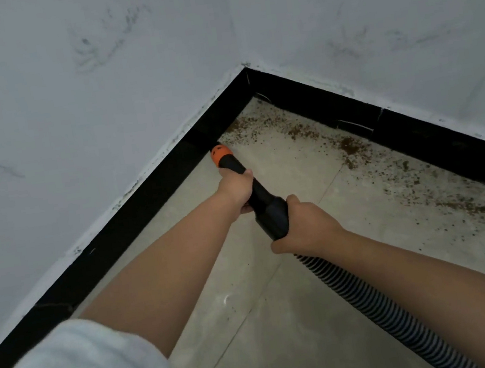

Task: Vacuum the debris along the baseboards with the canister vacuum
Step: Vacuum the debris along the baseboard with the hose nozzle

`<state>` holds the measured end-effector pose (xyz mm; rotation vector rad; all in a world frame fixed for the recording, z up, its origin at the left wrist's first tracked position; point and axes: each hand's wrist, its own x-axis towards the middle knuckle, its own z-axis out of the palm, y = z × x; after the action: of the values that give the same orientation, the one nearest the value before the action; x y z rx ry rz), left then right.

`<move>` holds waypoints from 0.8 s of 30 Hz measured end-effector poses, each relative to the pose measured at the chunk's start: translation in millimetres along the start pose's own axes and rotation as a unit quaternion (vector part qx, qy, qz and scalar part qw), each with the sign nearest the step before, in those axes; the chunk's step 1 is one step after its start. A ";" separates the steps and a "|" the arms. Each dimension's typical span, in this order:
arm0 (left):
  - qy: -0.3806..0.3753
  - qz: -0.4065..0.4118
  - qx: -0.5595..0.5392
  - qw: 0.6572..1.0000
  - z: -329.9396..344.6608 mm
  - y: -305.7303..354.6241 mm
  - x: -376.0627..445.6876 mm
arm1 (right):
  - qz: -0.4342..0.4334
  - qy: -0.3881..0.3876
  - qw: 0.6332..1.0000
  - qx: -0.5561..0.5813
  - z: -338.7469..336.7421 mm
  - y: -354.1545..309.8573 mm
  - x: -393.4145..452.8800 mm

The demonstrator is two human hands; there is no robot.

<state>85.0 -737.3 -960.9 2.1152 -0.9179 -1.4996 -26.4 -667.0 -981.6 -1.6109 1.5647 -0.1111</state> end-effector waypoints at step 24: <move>-0.072 0.101 0.024 0.992 8.1 14.9 40.6 | 0.091 0.079 0.992 -0.024 -4.1 -9.3 27.0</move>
<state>81.8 -775.9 -981.7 1.8992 -1.1919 -1.5551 -16.0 -693.4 -986.4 -1.5180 1.8417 -0.1041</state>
